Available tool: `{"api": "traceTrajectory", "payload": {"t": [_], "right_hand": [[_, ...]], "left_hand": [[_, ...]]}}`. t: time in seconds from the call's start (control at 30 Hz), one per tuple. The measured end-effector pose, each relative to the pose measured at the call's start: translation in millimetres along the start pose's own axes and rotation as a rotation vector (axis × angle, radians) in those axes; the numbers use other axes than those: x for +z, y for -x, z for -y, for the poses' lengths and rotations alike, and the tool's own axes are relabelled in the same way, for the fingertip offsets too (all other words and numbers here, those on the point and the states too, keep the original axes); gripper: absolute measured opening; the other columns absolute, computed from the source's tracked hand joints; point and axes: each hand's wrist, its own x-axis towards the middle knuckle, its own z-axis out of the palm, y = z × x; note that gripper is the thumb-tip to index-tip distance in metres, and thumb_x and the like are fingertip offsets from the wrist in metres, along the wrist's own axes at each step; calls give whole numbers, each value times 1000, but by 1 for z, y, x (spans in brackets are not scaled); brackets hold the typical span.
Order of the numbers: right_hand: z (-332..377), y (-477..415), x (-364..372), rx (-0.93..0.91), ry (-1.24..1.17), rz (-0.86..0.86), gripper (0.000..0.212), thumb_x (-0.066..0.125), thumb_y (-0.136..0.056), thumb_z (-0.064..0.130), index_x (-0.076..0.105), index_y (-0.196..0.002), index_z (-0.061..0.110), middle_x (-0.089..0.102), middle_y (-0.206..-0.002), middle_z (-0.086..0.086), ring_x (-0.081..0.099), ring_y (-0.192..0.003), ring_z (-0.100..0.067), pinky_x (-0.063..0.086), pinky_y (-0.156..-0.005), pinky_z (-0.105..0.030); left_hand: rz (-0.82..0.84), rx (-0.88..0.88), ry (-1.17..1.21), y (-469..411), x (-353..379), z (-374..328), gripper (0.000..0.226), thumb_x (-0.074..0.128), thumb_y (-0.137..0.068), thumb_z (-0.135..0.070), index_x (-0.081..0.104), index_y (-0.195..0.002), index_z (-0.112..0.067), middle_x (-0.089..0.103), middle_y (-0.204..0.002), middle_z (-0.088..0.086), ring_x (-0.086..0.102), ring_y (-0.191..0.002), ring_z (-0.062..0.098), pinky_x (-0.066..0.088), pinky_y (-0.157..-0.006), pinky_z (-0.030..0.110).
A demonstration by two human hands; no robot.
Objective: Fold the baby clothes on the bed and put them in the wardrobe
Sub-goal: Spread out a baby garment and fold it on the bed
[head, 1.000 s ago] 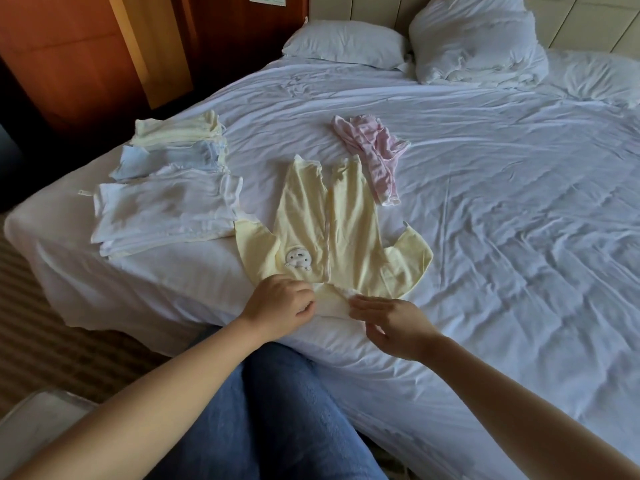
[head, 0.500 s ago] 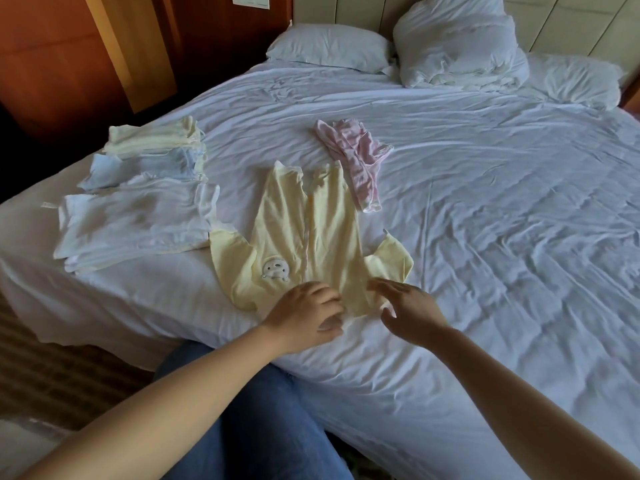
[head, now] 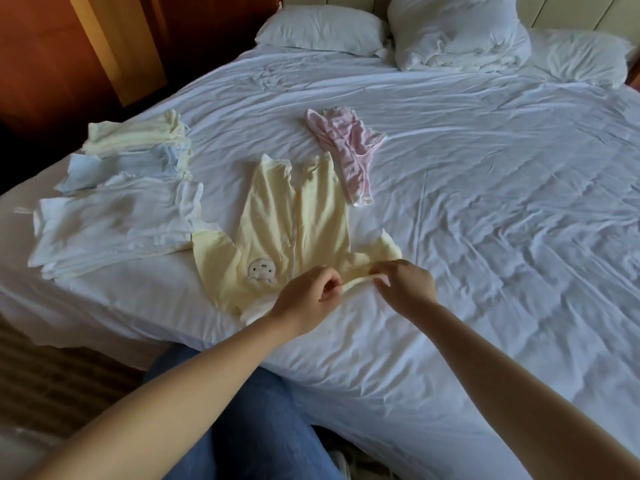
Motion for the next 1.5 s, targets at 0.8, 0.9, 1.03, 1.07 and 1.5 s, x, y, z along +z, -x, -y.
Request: {"api": "traceTrajectory", "payload": {"t": [0.8, 0.9, 1.03, 1.07, 1.5], "right_hand": [[-50, -1, -16, 241, -142, -198, 40, 45, -93, 14, 57, -130, 25, 54, -136, 5, 42, -129, -17, 43, -93, -36], [-53, -17, -14, 326, -124, 16, 55, 42, -93, 14, 37, -147, 26, 45, -147, 1, 35, -137, -22, 38, -102, -40], [-55, -27, -5, 347, -84, 78, 66, 46, -86, 10, 32, -148, 24, 46, -143, -7, 37, -131, -28, 32, -106, -41], [-55, -29, -4, 353, -85, 73, 64, 49, -85, 10, 35, -146, 22, 48, -139, -8, 39, -129, -29, 33, -105, -41], [5, -37, -69, 529, -875, -37, 2, 64, -79, 13, 65, -78, 11, 66, -72, -8, 66, -60, -19, 61, -60, -34]], "left_hand": [[192, 85, -403, -47, 39, -2, 57, 41, -92, -48, 48, -140, -18, 42, -149, -2, 40, -135, 19, 33, -107, 32], [232, 163, -511, -42, 56, 11, 79, 13, -88, -56, 35, -150, -12, 29, -159, 6, 28, -146, 24, 18, -118, 37], [291, 148, -619, -39, 65, 23, 88, -7, -84, -70, 7, -156, -22, -2, -163, -3, -2, -151, 14, 0, -122, 36], [287, 152, -630, -40, 66, 24, 89, -8, -83, -72, 6, -156, -23, -4, -163, -3, -3, -151, 14, 0, -122, 36], [425, 18, -243, -54, 44, 3, 65, 46, -99, -48, 24, -154, -20, 15, -163, 5, 11, -149, 15, 10, -120, 32]]}}
